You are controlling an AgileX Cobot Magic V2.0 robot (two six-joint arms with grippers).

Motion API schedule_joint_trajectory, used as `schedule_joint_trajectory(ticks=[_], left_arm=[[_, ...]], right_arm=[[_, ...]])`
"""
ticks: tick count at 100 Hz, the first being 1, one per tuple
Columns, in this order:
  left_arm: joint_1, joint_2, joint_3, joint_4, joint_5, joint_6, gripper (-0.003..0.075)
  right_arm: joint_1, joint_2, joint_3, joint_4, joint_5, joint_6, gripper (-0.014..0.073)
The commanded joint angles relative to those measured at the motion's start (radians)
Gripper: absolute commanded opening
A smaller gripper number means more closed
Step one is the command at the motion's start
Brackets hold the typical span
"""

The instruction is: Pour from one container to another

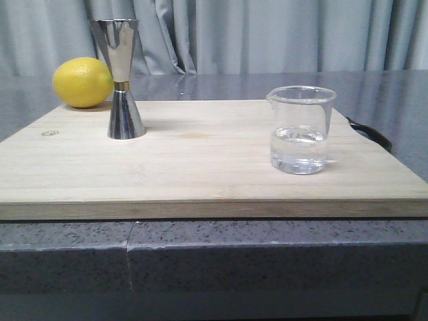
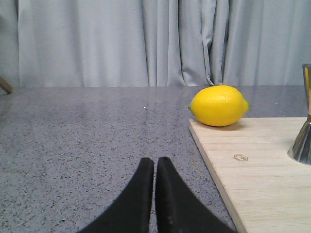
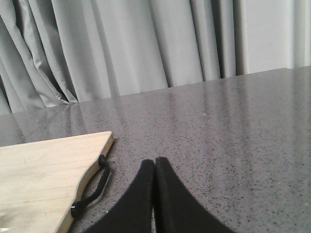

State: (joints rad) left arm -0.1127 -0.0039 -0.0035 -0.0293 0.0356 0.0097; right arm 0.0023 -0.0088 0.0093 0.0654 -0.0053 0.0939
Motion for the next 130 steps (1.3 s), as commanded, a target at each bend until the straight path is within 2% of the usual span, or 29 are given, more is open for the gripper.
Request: schedule_joint_trajectory(ticks=[1,80,107,117,130], left_arm=[[0.002,-0.028,0.014,-0.010,-0.081,-0.001,-0.0019],[0.002,-0.028,0.014,-0.010,-0.081,-0.001,-0.0019],[0.002,-0.028,-0.006,-0.033,-0.230,-0.010,-0.0019],[0.002,-0.028,-0.055,-0.090,-0.171,-0.010,-0.0019],[0.002,-0.016,-0.156,-0.102,-0.050,-0.010,-0.0019]], right_arm=[[-0.008,-0.019,0.028,-0.007,-0.081,-0.008,-0.0065],[-0.008,-0.019,0.028,-0.007,-0.081,-0.008,-0.0065],[-0.008,-0.019,0.018,-0.007,-0.132,-0.008,-0.0065],[-0.008,-0.019,-0.038,-0.005,-0.075,-0.008,-0.0065],[-0.008,-0.009,-0.149,-0.011,0.086,-0.008,-0.0065]])
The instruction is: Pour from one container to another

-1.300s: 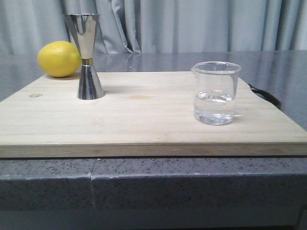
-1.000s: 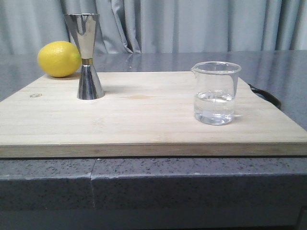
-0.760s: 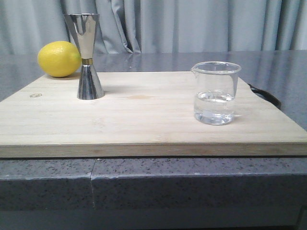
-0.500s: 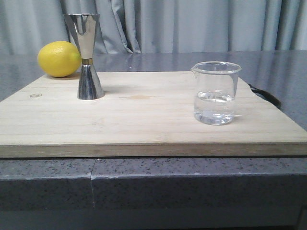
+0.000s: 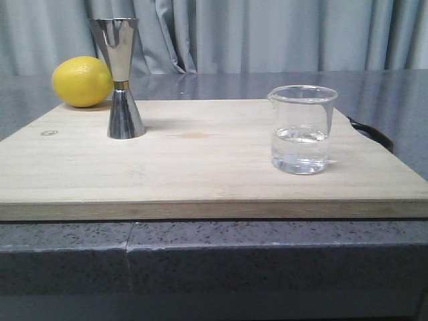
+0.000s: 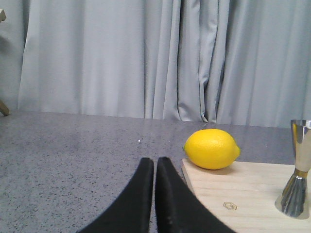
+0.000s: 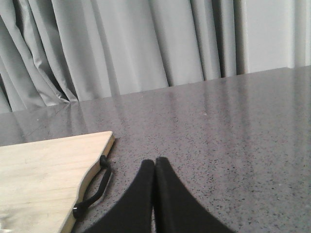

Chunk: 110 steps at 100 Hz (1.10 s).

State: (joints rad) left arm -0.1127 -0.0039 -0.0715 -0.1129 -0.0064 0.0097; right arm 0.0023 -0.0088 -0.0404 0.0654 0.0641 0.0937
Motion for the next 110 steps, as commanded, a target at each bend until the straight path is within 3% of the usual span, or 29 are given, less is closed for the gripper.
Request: schedule_joint_trajectory(ticks=[1,16,34,51,110], left_arm=[[0.002,-0.012,-0.093,-0.018,0.006,-0.010,-0.0019],[0.002,0.064,-0.226,-0.015,0.119,-0.010,-0.0019],[0.002,0.197,-0.358,-0.015,0.195,-0.010,-0.0019],[0.002,0.257,-0.389,-0.015,0.169,-0.010,-0.0019],[0.002,0.263,-0.389,-0.015,0.158,-0.010,-0.0019]], right_arm=[[-0.008,-0.009,-0.113,-0.011,0.025,-0.007,-0.0065],[-0.008,0.058,-0.256,-0.072,0.207,-0.009,-0.0065],[-0.008,0.180,-0.409,-0.093,0.306,-0.101,-0.0065],[-0.008,0.244,-0.476,-0.091,0.300,-0.101,-0.0065],[-0.008,0.245,-0.474,-0.091,0.284,-0.099,-0.0065]])
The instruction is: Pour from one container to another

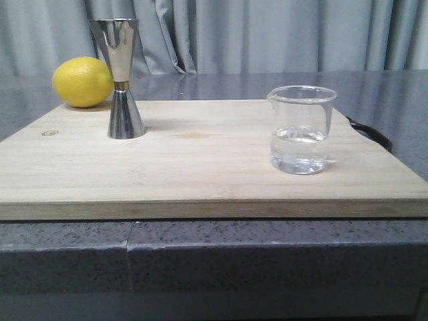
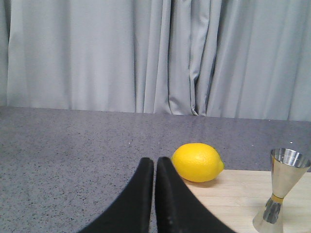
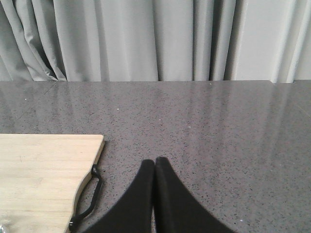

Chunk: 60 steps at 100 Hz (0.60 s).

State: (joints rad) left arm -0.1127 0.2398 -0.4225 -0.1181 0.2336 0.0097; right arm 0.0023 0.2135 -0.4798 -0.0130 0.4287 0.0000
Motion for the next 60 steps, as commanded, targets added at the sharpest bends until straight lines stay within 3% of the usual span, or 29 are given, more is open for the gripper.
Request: schedule_joint_trajectory(ticks=[1,14,19,25,36,43,60], left_arm=[[0.002,0.019,-0.038,-0.009,-0.082,-0.010,-0.0019],[0.002,0.019,-0.038,-0.009,-0.099,-0.010,-0.0014],[0.004,0.019,-0.038,-0.002,-0.114,-0.010,0.0027],[0.004,0.019,-0.038,0.024,-0.114,-0.010,0.0118],[0.004,0.019,-0.038,0.070,-0.095,-0.010,0.0383],[0.004,0.019,-0.038,0.070,-0.095,-0.010,0.0482],[0.004,0.019,-0.038,0.070,-0.095,-0.010,0.0501]], right_arm=[[-0.008,0.023,-0.035,-0.012,-0.080,-0.005,-0.0065],[-0.010,0.023,-0.035,-0.012,-0.080,-0.005,-0.0044],[-0.012,0.023,-0.035,-0.014,-0.084,-0.005,0.0001],[-0.014,0.023,-0.035,-0.023,-0.088,-0.005,0.0106],[-0.014,0.023,-0.035,-0.028,-0.092,-0.005,0.0338],[-0.014,0.023,-0.035,-0.028,-0.094,-0.005,0.0444],[-0.014,0.023,-0.035,-0.028,-0.096,-0.005,0.0482]])
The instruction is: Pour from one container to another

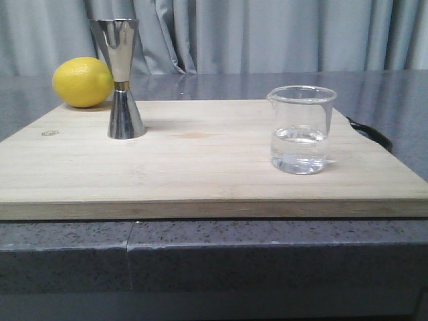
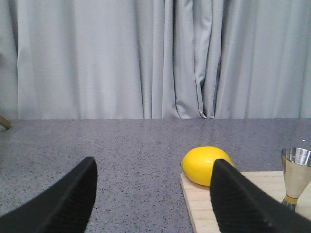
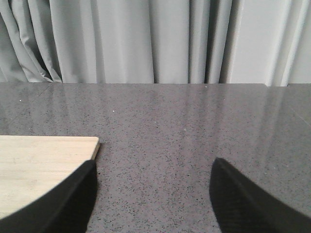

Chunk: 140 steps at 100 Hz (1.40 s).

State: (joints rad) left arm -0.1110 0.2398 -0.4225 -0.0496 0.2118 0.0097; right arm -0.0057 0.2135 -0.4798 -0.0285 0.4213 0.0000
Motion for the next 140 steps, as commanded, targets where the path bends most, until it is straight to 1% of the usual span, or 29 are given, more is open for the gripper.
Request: schedule_joint_trajectory(ticks=[1,24,32,61,66,86,95,101,109,114,122,132,140], left_arm=[[0.002,0.019,-0.038,0.002,-0.073,-0.010,0.0501],[0.002,0.019,-0.038,0.002,-0.073,-0.010,0.0501],[0.002,0.019,-0.038,0.002,-0.092,-0.010,0.0491],[0.002,0.019,-0.036,-0.002,-0.074,-0.010,0.0492],[0.002,0.019,-0.045,-0.010,-0.052,-0.010,0.0492],[0.002,0.044,-0.155,-0.015,0.176,-0.010,0.0492],[0.002,0.096,-0.206,-0.015,0.288,-0.010,0.0494],[0.002,0.135,-0.234,-0.016,0.334,-0.010,0.0494],[0.002,0.192,-0.266,-0.028,0.387,-0.010,0.0494],[0.002,0.227,-0.277,-0.054,0.402,0.020,0.0494],[0.002,0.287,-0.281,-0.150,0.404,0.132,0.0494],[0.002,0.364,-0.281,-0.303,0.408,0.267,0.0494],[0.002,0.431,-0.284,-0.350,0.408,0.322,0.0494]], right_arm=[[-0.006,0.023,-0.035,-0.012,-0.089,-0.005,0.0482],[-0.006,0.023,-0.035,-0.009,-0.089,-0.005,0.0482],[-0.006,0.023,-0.035,-0.008,-0.089,-0.005,0.0482],[-0.006,0.023,-0.037,-0.004,-0.088,-0.005,0.0482],[-0.006,0.026,-0.047,-0.004,-0.080,-0.005,0.0482],[-0.006,0.068,-0.149,0.014,0.054,-0.005,0.0482],[-0.006,0.114,-0.202,0.014,0.134,-0.005,0.0483],[-0.006,0.146,-0.229,0.015,0.178,-0.005,0.0489],[-0.006,0.179,-0.254,0.019,0.212,-0.005,0.0524],[-0.006,0.193,-0.262,0.029,0.231,-0.005,0.0552],[-0.006,0.208,-0.266,0.044,0.247,-0.005,0.0589],[-0.006,0.214,-0.266,0.064,0.249,-0.005,0.0593],[-0.006,0.214,-0.266,0.064,0.244,-0.005,0.0593]])
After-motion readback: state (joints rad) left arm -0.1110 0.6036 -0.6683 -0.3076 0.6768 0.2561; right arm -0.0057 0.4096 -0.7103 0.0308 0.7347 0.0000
